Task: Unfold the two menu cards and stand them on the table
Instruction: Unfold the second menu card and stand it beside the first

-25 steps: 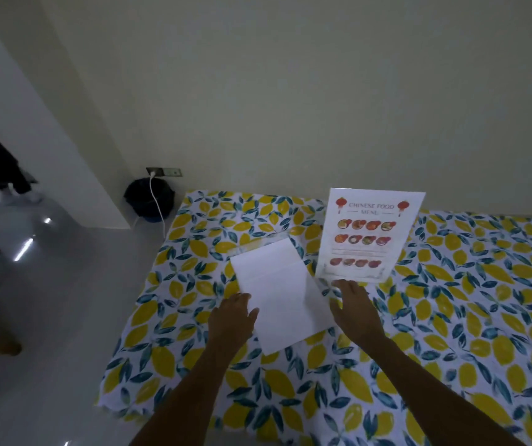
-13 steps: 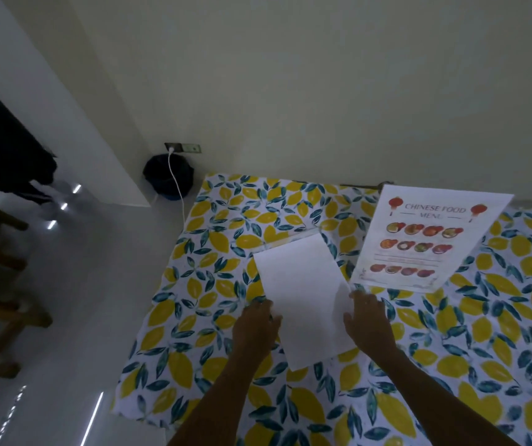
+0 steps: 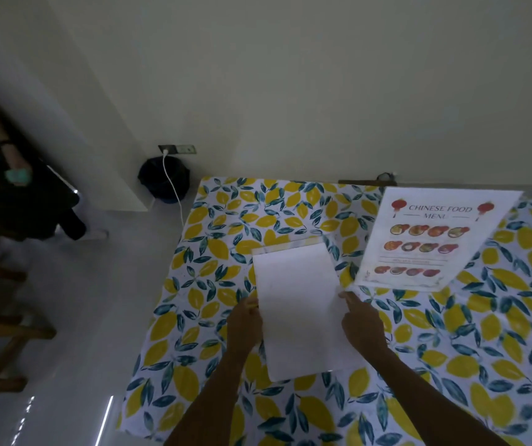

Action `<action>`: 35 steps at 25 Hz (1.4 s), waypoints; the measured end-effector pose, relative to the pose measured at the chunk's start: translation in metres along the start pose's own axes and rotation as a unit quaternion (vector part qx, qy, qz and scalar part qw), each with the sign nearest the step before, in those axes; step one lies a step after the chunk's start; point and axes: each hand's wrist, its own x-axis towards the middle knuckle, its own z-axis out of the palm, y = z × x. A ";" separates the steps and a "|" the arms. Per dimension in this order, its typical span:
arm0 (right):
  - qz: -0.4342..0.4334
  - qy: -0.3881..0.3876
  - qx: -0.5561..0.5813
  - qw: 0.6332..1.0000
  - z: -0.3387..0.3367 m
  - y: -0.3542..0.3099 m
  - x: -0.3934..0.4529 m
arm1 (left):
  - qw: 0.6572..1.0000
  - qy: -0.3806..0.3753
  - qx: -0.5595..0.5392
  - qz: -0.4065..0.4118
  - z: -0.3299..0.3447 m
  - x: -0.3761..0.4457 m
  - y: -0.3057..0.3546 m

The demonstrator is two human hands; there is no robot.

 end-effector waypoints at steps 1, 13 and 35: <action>-0.026 0.001 -0.012 1.000 0.000 0.001 -0.005 | 1.000 -0.011 -0.026 -0.009 -0.005 0.002 -0.009; 0.052 -0.072 0.266 0.960 -0.012 0.005 -0.114 | 0.955 -0.162 -0.249 0.018 -0.069 -0.053 -0.066; -0.138 0.142 0.049 0.979 -0.099 -0.055 0.001 | 0.962 0.000 -0.024 0.273 -0.130 0.028 0.075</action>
